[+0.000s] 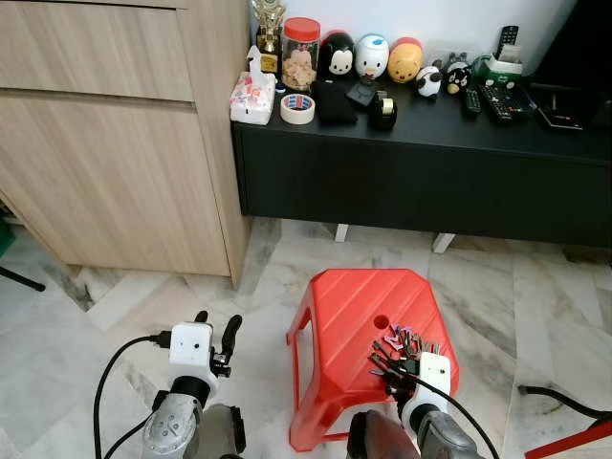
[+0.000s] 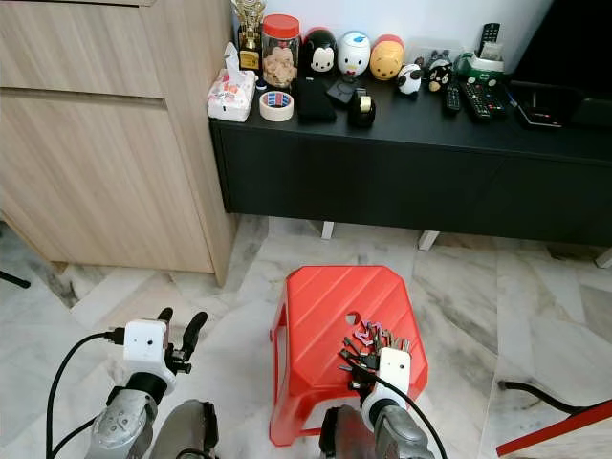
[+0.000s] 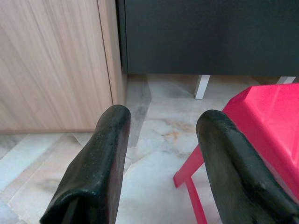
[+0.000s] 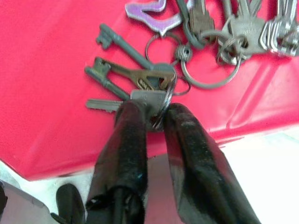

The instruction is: Hang keys on a hook

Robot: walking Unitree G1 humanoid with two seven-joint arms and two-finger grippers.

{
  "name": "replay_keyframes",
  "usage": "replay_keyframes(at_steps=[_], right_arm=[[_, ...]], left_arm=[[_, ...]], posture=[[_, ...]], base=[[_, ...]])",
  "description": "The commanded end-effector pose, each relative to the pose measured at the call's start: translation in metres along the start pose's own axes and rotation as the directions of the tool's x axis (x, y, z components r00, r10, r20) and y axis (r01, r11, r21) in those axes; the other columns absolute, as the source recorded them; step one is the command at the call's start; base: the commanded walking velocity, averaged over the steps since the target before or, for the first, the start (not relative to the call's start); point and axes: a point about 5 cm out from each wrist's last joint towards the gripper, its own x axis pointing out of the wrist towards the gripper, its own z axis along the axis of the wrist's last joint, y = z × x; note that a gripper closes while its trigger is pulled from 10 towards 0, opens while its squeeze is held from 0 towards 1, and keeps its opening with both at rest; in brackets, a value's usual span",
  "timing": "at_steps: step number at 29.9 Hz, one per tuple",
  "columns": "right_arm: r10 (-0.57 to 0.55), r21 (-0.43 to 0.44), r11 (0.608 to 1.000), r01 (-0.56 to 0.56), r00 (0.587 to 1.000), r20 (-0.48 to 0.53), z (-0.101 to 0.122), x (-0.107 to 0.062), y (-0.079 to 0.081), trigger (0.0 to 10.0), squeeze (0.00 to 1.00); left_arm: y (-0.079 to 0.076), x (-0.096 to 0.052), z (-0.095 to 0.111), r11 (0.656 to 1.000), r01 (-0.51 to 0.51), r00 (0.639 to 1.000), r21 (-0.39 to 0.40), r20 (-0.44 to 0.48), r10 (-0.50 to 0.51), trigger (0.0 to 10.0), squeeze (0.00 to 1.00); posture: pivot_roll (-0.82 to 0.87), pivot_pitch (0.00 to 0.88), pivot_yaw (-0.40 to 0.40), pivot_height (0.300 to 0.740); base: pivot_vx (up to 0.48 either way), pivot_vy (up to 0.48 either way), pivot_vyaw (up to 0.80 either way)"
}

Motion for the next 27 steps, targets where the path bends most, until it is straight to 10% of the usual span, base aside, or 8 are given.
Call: replay_keyframes(at_steps=[1, 17, 26, 27], right_arm=[[0.001, -0.006, 1.0, -0.001, 1.0, 0.003, 0.002, 0.0, -0.001, 0.0, 0.0], [0.029, 0.003, 1.0, -0.029, 0.996, 0.081, 0.023, 0.006, 0.009, 0.0, 0.0], [0.006, -0.006, 1.0, -0.004, 0.959, 0.284, 0.054, 0.005, 0.011, 0.0, 0.0], [0.005, 0.004, 1.0, -0.007, 0.943, 0.333, 0.062, 0.004, 0.013, 3.5, 0.0]], left_arm=[[-0.003, 0.0, -0.005, 1.0, 0.01, 1.0, 0.002, -0.022, -0.01, 10.0, 0.0], [-0.003, 0.011, -0.004, 1.0, 0.012, 1.0, 0.007, -0.014, -0.012, 10.0, 0.0], [0.001, 0.01, -0.006, 1.0, 0.0, 1.0, 0.015, -0.017, 0.0, 10.0, 0.0], [0.003, 0.011, -0.007, 1.0, -0.006, 1.0, 0.017, -0.02, 0.007, 10.0, 0.0]], posture=[[0.1, 0.061, -0.134, 0.627], [0.11, 0.006, -0.133, 0.627], [0.1, 0.007, -0.132, 0.627], [0.1, 0.005, -0.134, 0.627]], base=[[0.0, 0.0, 0.0], [0.0, 0.0, 0.0], [0.0, 0.0, 0.0], [0.0, 0.0, 0.0]])
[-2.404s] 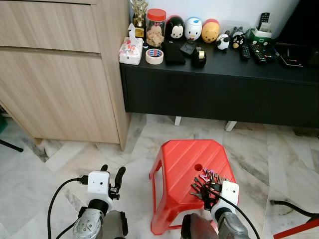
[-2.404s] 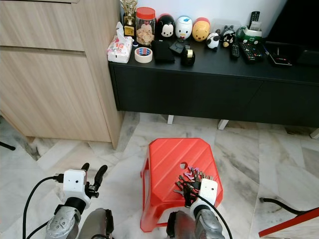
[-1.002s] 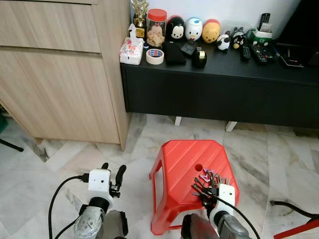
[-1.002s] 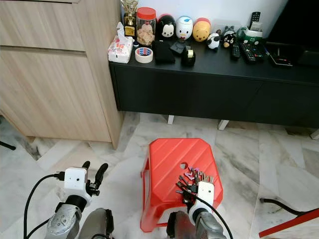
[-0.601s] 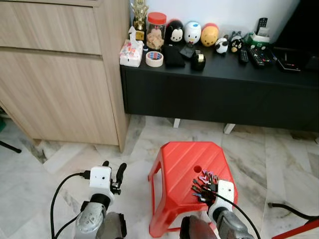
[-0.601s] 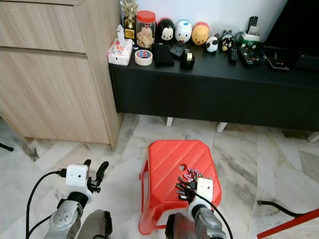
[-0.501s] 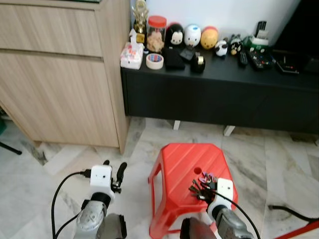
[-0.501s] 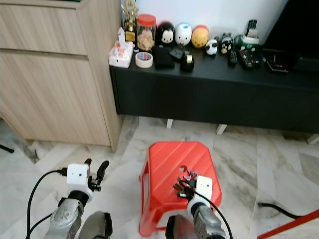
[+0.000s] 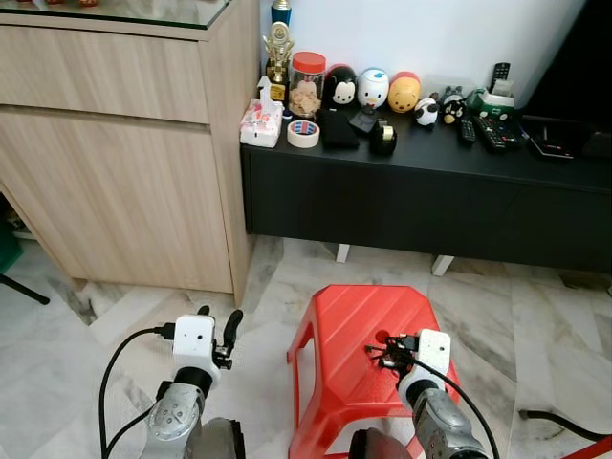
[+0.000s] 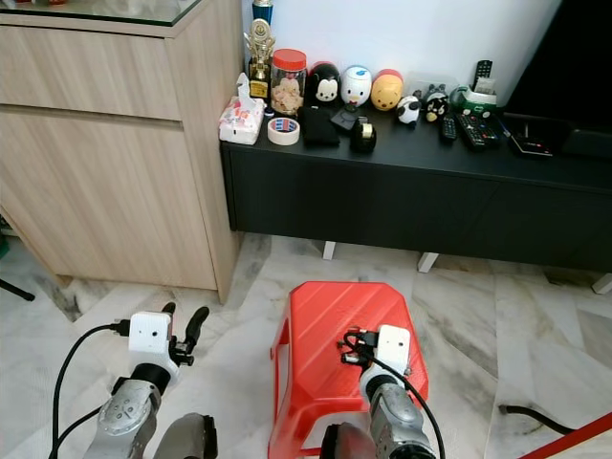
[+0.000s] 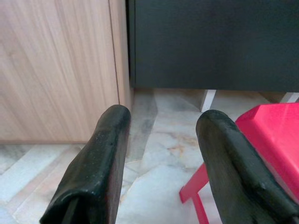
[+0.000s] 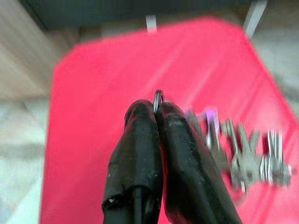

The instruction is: Hang keys on a hook

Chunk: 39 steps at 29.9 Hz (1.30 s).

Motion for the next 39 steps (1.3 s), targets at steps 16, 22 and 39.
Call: replay_keyframes(at_steps=[16, 22, 39], right_arm=[[0.026, -0.098, 0.995, 0.008, 0.94, 0.341, 0.049, -0.015, 0.002, 10.0, 0.0], [0.032, -0.088, 0.996, -0.003, 0.942, 0.333, 0.053, -0.015, 0.012, 10.0, 0.0], [-0.008, -0.072, 0.997, 0.028, 0.964, 0.266, 0.041, -0.018, 0.008, 10.0, 0.0]], left_arm=[[0.019, -0.011, -0.026, 0.997, -0.071, 0.993, 0.015, -0.094, 0.072, 10.0, 0.0], [0.016, -0.009, -0.025, 0.998, -0.06, 0.995, 0.012, -0.083, 0.061, 10.0, 0.0], [0.024, -0.019, -0.042, 0.997, -0.066, 0.984, 0.026, -0.162, 0.07, 10.0, 0.0]], posture=[[0.08, 0.009, -0.145, 0.627], [0.09, 0.001, -0.14, 0.671], [0.1, 0.0, -0.122, 0.74]], base=[[0.0, 0.0, 0.0], [0.0, 0.0, 0.0], [0.0, 0.0, 0.0]])
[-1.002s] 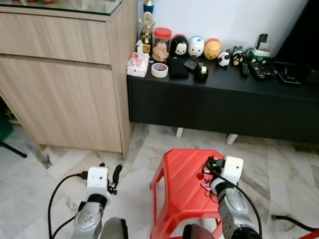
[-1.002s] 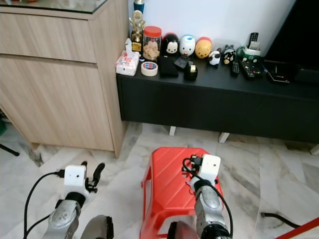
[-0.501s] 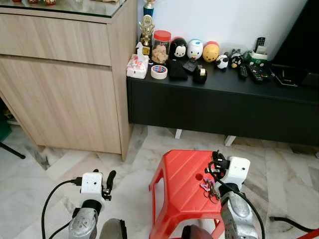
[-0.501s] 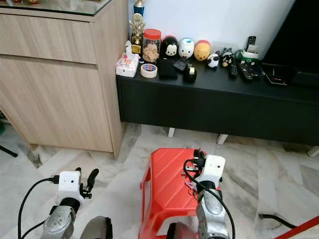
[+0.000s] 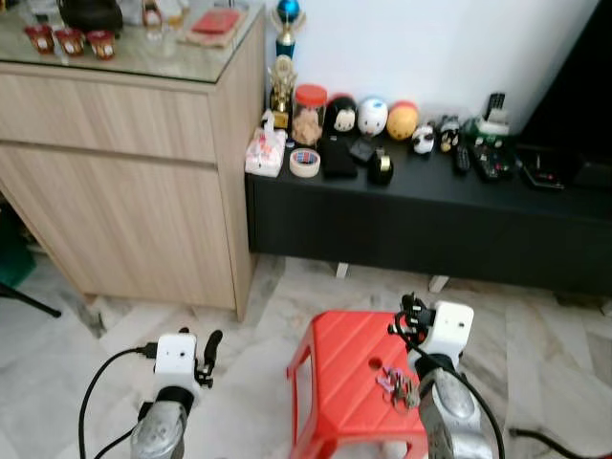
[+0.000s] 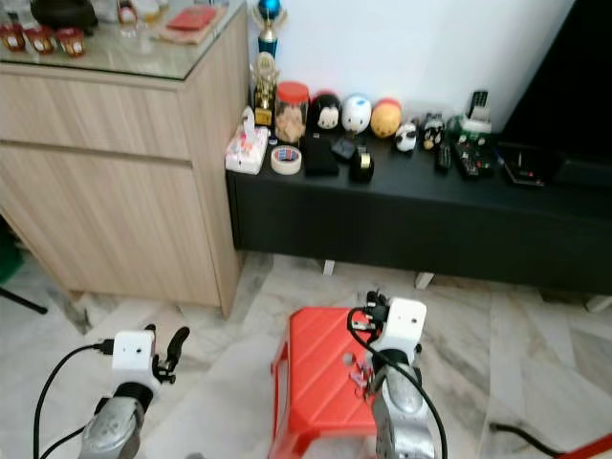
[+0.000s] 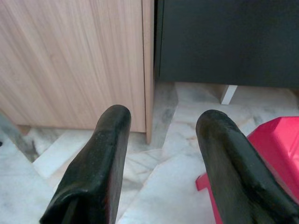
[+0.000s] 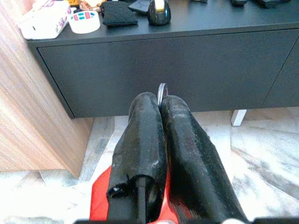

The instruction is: Hang keys on a hook

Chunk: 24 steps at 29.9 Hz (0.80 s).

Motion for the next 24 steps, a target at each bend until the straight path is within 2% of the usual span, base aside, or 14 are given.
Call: replay_keyframes(at_steps=[1, 6, 12, 17, 24], right_arm=[[-0.02, -0.001, 1.0, 0.02, 1.0, -0.005, 0.0, -0.001, -0.006, 10.0, 0.0], [-0.029, 0.003, 1.0, 0.029, 0.999, -0.026, -0.005, -0.003, -0.008, 10.0, 0.0], [-0.049, -0.001, 0.999, 0.049, 0.995, -0.091, -0.021, -0.009, -0.012, 10.0, 0.0], [-0.059, -0.004, 0.998, 0.059, 0.993, -0.106, -0.026, -0.011, -0.014, 10.0, 0.0], [-0.072, -0.002, 0.997, 0.073, 0.991, -0.114, -0.029, -0.013, -0.015, 10.0, 0.0]], left_arm=[[0.001, -0.006, -0.013, 1.0, 0.004, 0.998, 0.008, -0.059, -0.003, 10.0, 0.0], [0.005, -0.013, -0.025, 1.0, 0.0, 0.993, 0.019, -0.116, 0.002, 10.0, 0.0], [0.012, -0.022, -0.044, 1.0, -0.024, 0.976, 0.012, -0.216, 0.026, 10.0, 0.0], [0.021, -0.031, -0.059, 0.998, -0.069, 0.947, -0.003, -0.315, 0.064, 10.0, 0.0], [0.027, -0.06, -0.089, 0.995, -0.103, 0.876, -0.005, -0.473, 0.088, 10.0, 0.0]], posture=[[0.1, 0.0, -0.122, 0.74], [0.1, 0.0, -0.119, 0.74], [0.11, 0.0, -0.119, 0.74], [0.11, 0.0, -0.11, 0.74], [0.11, 0.0, -0.104, 0.74]], base=[[0.0, 0.0, 0.0], [0.0, 0.0, 0.0], [0.0, 0.0, 0.0], [0.0, 0.0, 0.0], [-0.075, 0.0, 0.0]])
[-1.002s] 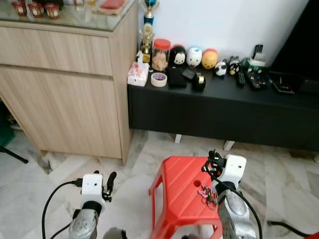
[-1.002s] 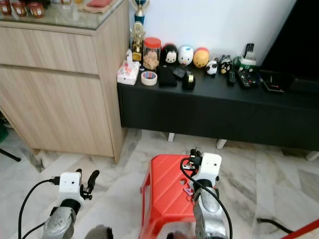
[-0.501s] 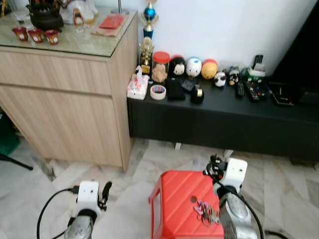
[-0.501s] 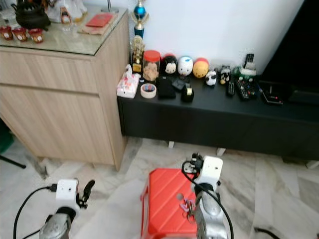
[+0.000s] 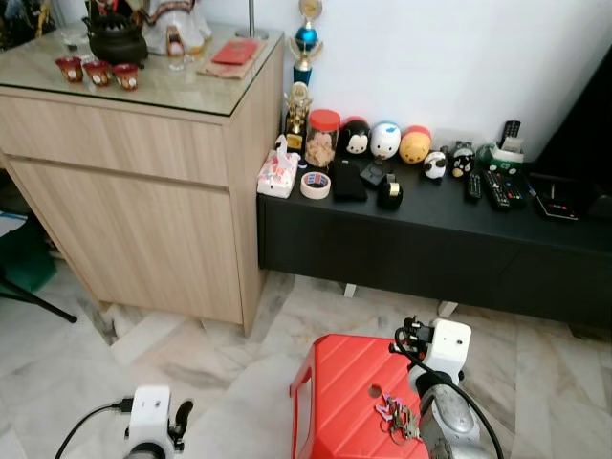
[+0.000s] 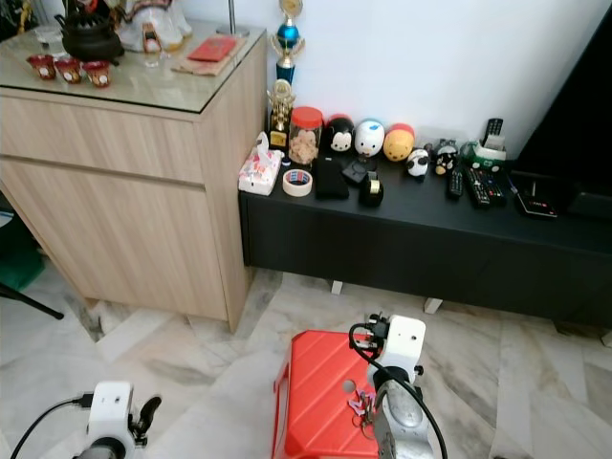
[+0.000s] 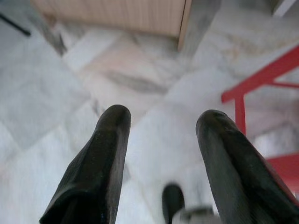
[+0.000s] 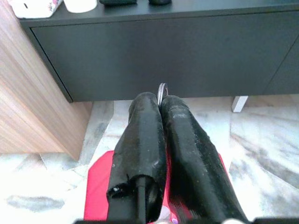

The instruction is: Hang keys on a hook

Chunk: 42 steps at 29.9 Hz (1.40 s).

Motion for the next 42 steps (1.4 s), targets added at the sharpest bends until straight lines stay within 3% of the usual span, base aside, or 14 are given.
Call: replay_keyframes(at_steps=[1, 15, 42], right_arm=[[-0.023, -0.001, 1.0, 0.023, 1.0, -0.004, -0.003, -0.002, -0.006, 10.0, 0.0], [-0.027, 0.01, 1.0, 0.027, 0.999, -0.017, -0.005, 0.0, -0.006, 10.0, 0.0], [-0.033, 0.021, 0.999, 0.033, 0.999, -0.026, -0.008, 0.001, -0.006, 10.0, 0.0]], left_arm=[[-0.001, -0.006, -0.015, 1.0, -0.004, 0.998, -0.012, -0.059, 0.003, 10.0, 0.0], [-0.012, -0.006, -0.019, 1.0, 0.023, 0.997, -0.017, -0.076, -0.024, 10.0, 0.0], [-0.014, -0.005, -0.015, 0.999, 0.009, 0.999, -0.04, -0.054, -0.011, 10.0, 0.0]], posture=[[0.11, 0.0, -0.104, 0.74], [0.11, 0.0, -0.106, 0.74], [0.11, 0.0, -0.119, 0.74]], base=[[-0.274, 0.0, 0.0], [-0.282, 0.0, 0.0], [-0.292, 0.0, 0.0]])
